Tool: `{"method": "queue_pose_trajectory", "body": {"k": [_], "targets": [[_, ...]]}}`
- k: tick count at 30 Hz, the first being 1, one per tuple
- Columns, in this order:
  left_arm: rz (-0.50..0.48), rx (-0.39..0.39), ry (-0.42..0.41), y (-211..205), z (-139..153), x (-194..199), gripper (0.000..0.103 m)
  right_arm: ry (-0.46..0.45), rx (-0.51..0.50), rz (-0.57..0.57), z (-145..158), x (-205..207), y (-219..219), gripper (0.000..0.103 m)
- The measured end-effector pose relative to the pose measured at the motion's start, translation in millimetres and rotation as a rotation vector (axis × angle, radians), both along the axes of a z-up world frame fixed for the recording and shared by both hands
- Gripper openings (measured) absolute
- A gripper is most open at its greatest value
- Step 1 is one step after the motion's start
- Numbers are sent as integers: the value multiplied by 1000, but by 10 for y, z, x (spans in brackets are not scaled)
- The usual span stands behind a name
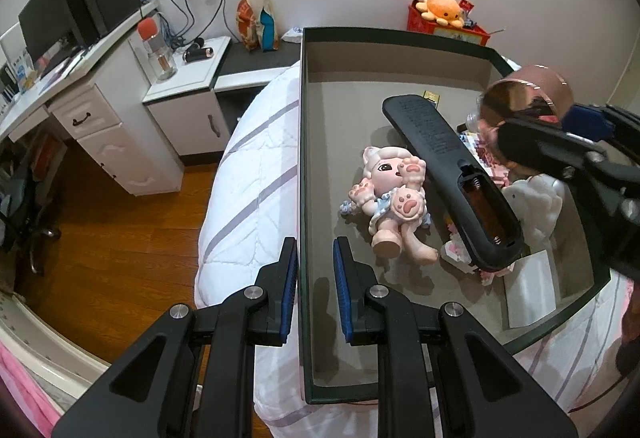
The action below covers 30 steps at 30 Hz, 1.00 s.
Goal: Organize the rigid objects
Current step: 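Carry the canister into the tray box and release it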
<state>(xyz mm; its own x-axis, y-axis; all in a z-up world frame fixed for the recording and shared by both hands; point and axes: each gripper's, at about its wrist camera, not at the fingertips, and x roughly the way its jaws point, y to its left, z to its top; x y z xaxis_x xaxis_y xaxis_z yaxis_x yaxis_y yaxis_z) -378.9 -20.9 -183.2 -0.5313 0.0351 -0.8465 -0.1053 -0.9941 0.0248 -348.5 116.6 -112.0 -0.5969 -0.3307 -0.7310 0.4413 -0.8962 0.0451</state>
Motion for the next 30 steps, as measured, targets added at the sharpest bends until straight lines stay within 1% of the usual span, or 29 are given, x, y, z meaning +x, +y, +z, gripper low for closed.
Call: {"method": "queue_pose_trajectory", "body": {"k": [5,8,13,17,19,23,30], "targets": [[0,1,-2,15,-15,-33,17,-36,-14,21,-58,-167,-153,57],[5,14,-3,10,-24,-69,17,-61,-7,22,-115,-334,-265,57],[-2,13,-7,8,-35,-137,17,-106,4,17,-247,-550,-428,57],[3,21,-11,-39,-49,-206,17,-134,-23,26,-337,-594,-469,57],[12,21,-14,-62,-61,-237,17,-151,-56,41,-357,-582,-474,57],[10,22,-17,-57,-92,-248,17,-127,-94,53,-304,-563,-455,57],[7,15,-18,-43,-107,-237,17,-103,-95,3,-198,-514,-300,57]]}}
